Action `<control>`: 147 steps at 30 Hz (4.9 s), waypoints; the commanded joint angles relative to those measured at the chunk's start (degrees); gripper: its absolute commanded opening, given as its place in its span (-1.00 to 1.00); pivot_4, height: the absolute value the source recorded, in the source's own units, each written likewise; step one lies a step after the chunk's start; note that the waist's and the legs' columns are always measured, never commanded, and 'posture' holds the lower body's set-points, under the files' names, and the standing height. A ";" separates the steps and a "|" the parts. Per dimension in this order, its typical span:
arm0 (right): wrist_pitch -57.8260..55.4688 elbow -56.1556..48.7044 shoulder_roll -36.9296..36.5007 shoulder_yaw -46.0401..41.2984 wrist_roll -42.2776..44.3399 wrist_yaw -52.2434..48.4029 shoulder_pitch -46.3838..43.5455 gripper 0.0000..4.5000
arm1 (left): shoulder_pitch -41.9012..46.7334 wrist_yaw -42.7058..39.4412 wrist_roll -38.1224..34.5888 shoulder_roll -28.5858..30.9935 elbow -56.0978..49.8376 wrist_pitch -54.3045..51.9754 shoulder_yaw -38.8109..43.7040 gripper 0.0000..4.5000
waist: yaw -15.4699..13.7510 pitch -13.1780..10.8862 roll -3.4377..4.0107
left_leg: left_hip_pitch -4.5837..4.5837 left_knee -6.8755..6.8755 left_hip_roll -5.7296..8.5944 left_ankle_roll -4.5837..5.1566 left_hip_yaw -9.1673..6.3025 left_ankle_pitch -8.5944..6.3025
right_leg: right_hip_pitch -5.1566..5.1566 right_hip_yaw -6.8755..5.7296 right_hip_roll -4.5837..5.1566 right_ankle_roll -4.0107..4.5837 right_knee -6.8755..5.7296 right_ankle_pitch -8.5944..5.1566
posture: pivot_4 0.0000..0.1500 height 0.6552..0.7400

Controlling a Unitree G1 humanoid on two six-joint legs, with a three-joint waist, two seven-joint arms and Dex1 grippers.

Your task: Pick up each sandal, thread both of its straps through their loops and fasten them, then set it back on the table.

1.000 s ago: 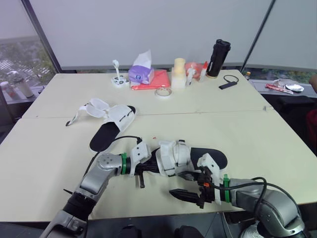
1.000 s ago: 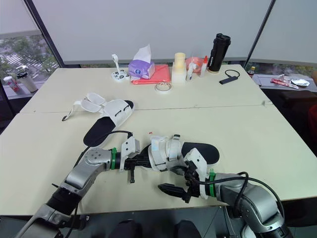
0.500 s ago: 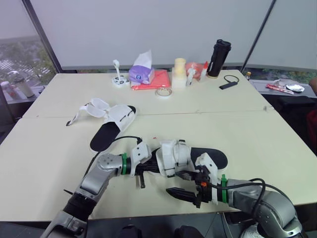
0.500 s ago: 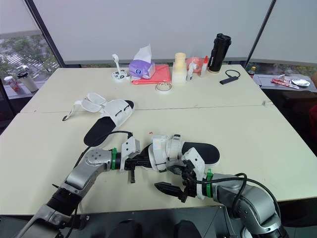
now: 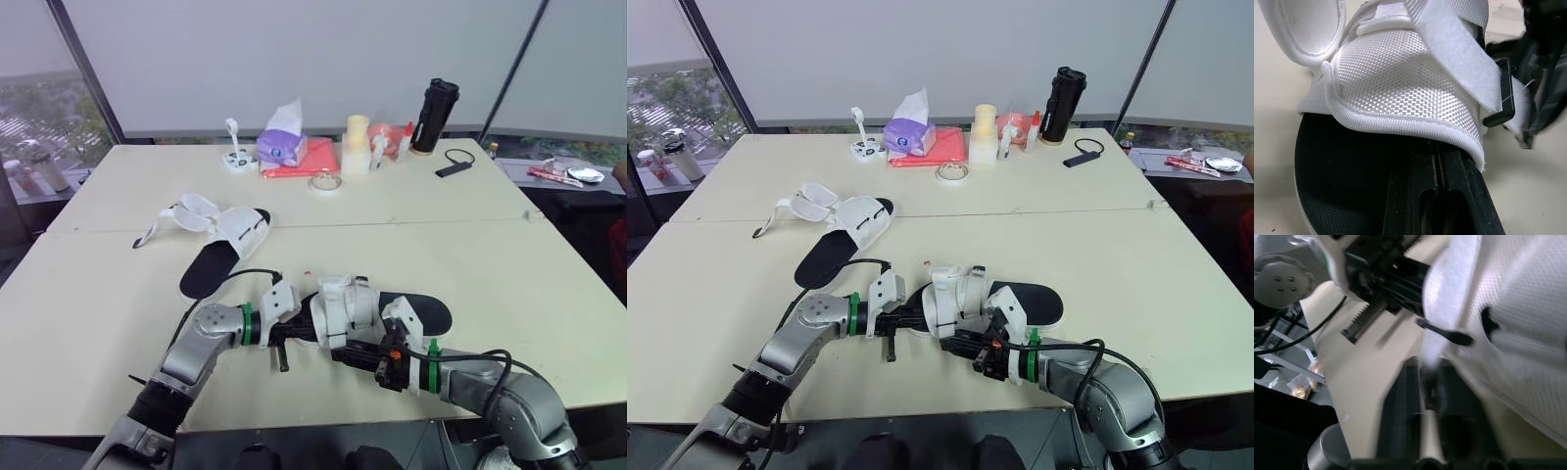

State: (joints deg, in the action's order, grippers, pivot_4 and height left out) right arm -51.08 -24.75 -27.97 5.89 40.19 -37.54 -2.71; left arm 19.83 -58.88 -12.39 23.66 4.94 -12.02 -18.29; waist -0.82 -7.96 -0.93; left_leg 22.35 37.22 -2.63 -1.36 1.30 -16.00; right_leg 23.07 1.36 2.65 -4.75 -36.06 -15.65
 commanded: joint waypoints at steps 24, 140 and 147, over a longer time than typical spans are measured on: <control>-15.51 -15.45 -10.27 -10.49 37.04 6.00 5.86 -0.95 | -1.22 -0.73 3.61 0.26 5.57 -1.24 -3.12 -1.00 | -0.02 0.00 -0.02 | 0.07 -0.05 0.00 0.08 0.00 -0.05 | -0.03 0.00 0.05 -0.01 0.19 -0.01 | 1.00 0.99; 9.49 30.15 -5.40 8.98 -22.68 -10.27 -35.37 -0.12 | -0.96 1.05 3.93 -1.05 6.28 -0.61 -3.19 -1.00 | 0.16 -0.06 0.18 | -0.24 0.08 -0.01 0.13 0.07 -0.07 | -0.20 0.04 0.00 -0.01 -0.06 0.01 | 1.00 0.99; 6.08 28.19 -3.51 -6.62 -14.58 -6.46 -35.92 0.99 | -1.62 1.12 1.48 -1.96 4.19 -2.06 -1.64 -1.00 | 0.08 -0.08 0.21 | -0.06 0.03 -0.01 0.13 0.07 -0.07 | -0.04 0.02 0.01 -0.03 -0.05 0.02 | 1.00 0.99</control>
State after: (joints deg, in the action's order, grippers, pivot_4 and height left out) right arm -43.79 5.80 -31.26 4.61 22.39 -44.69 -37.91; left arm 20.45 -58.19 -12.08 21.51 6.45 -10.88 -18.42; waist -0.74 -8.04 -0.72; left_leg 22.32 37.25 -2.64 -1.23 1.36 -16.08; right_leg 23.03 1.38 2.66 -4.78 -36.11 -15.63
